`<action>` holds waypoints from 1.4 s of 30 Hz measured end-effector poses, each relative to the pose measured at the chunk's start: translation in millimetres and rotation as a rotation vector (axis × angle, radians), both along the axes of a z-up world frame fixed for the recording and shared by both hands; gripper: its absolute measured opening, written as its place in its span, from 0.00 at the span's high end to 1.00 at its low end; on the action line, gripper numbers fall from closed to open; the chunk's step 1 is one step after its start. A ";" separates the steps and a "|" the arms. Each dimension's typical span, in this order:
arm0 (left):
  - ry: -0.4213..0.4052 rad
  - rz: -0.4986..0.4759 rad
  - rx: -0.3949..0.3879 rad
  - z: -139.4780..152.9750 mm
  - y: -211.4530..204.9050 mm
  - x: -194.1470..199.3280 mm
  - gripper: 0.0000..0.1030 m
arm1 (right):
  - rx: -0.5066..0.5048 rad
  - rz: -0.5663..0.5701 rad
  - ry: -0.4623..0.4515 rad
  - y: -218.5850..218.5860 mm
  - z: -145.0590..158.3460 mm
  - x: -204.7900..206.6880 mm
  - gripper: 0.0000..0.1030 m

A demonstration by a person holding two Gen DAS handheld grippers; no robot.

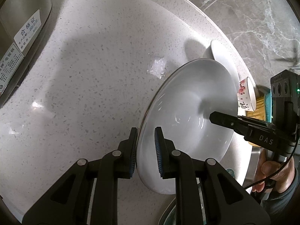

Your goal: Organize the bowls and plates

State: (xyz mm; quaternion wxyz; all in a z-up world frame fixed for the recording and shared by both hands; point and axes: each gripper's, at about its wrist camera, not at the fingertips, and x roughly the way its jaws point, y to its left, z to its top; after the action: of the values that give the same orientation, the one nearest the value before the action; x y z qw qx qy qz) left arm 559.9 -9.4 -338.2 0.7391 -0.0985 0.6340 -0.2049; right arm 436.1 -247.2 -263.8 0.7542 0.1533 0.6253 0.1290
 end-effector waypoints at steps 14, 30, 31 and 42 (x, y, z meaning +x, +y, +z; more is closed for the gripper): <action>0.008 -0.006 0.025 -11.9 -2.2 22.0 0.85 | 0.003 -0.025 0.017 2.7 -8.5 4.7 0.89; -0.070 0.000 -0.048 33.9 14.1 30.8 0.23 | 0.108 -0.190 -0.129 -48.8 39.4 -23.9 0.33; -0.092 -0.013 -0.060 44.9 11.6 36.0 0.19 | 0.124 -0.212 -0.147 -55.6 43.3 -26.3 0.29; -0.182 -0.344 0.109 86.7 -97.7 106.8 0.00 | 0.075 -0.406 -0.094 -131.3 64.1 -12.2 0.17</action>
State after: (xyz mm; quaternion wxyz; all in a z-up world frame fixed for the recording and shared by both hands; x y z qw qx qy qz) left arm 666.8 -107.0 -251.5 0.7518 0.0703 0.5821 -0.3017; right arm 423.9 -378.5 -199.7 0.7869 0.2980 0.5403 0.0046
